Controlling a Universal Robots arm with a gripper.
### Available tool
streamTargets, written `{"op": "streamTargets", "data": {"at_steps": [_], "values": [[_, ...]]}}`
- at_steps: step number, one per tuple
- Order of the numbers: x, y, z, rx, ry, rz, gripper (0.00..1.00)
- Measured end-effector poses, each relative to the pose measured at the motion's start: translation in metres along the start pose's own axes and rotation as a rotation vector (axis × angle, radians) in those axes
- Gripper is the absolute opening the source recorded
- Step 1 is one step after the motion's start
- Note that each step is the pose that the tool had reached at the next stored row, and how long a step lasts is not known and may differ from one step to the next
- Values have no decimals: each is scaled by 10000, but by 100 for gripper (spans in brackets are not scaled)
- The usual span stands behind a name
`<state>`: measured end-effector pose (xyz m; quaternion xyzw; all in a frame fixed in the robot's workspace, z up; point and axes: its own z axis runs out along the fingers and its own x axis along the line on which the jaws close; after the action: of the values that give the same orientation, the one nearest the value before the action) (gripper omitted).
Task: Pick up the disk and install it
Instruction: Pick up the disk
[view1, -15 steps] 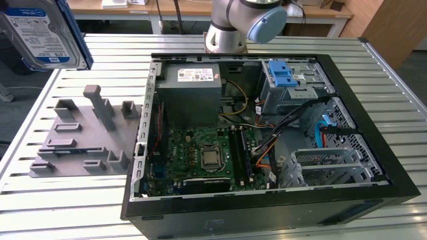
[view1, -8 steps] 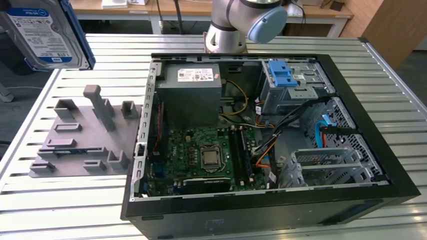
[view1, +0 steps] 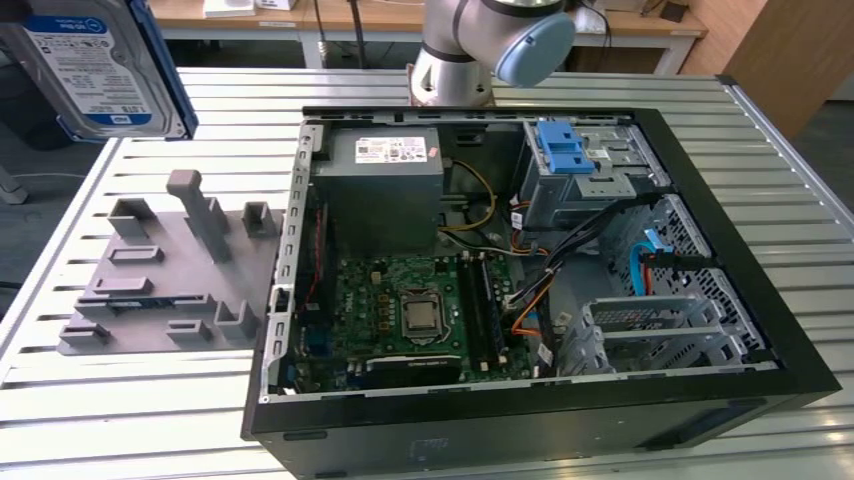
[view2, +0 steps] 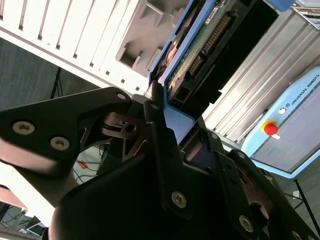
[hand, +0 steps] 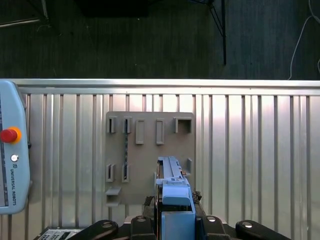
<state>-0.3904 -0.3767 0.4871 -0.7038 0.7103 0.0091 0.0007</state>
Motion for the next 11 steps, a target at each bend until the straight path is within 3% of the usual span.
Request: {"op": "streamTargets", "data": {"at_steps": [11], "values": [[0, -29, 0, 0, 0, -1, 36]]}}
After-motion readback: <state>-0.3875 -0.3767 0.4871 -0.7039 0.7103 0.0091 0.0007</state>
